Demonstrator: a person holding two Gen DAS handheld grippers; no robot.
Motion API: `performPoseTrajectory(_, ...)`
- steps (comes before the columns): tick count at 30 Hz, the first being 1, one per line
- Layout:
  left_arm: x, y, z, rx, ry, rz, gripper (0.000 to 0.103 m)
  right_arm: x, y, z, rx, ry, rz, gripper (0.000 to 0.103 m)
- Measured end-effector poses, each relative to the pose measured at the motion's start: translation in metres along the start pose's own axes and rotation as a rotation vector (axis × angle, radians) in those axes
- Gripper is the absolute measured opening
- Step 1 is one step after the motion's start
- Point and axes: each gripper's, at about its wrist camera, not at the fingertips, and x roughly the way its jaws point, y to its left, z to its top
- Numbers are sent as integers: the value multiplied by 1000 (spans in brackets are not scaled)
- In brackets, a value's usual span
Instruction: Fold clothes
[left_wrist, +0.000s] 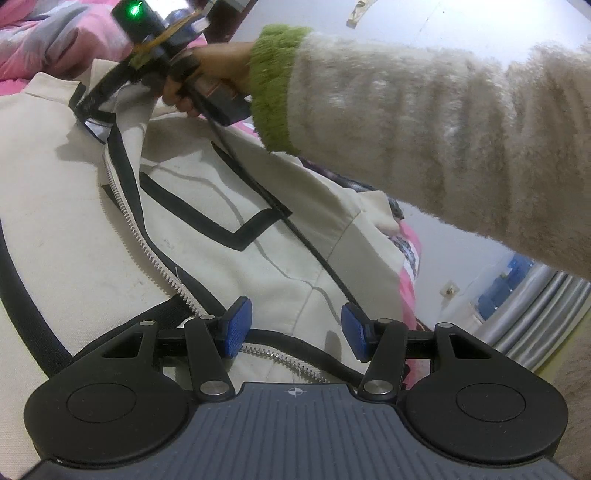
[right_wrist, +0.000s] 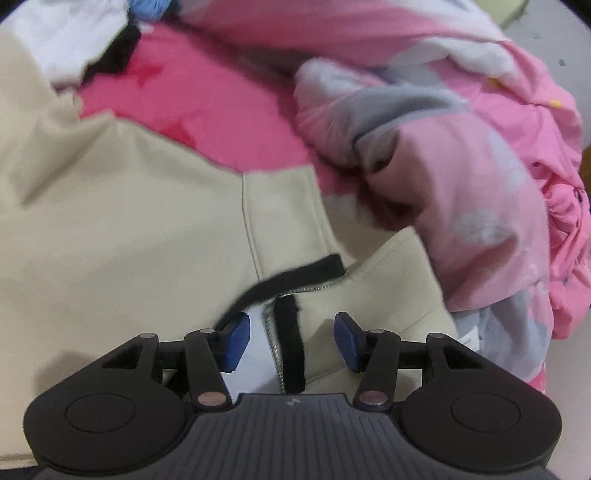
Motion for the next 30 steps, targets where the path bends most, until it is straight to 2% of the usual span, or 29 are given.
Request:
performPoseTrajectory(3, 1, 0, 1, -3, -1, -3, 54, 5, -7, -5, 54, -7, -5, 51)
performPoseTrajectory(5, 2, 0, 1, -4, -3, -5, 54, 6, -15, -8, 113, -18, -9, 21)
performPoseTrajectory(10, 1, 1, 2, -4, -4, -8, 54, -6, -39, -22, 316, -92, -3, 12)
performPoseTrajectory(11, 1, 1, 2, -4, -5, -8, 54, -12, -45, -26, 373, -121, 5, 11)
performPoseTrajectory(16, 3, 1, 1, 0, -6, -6, 55, -59, -79, -33, 615, -357, 162, 11)
performPoseTrajectory(20, 2, 1, 2, 3, -6, -4, 55, -72, -88, -16, 682, -463, 232, 11)
performPoseTrajectory(24, 1, 2, 2, 5, -7, -4, 55, -61, -84, 10, 674, -473, 278, 11)
performPoseTrajectory(30, 0, 3, 1, 6, -10, -2, 55, -12, -54, 32, 593, -380, 301, 11)
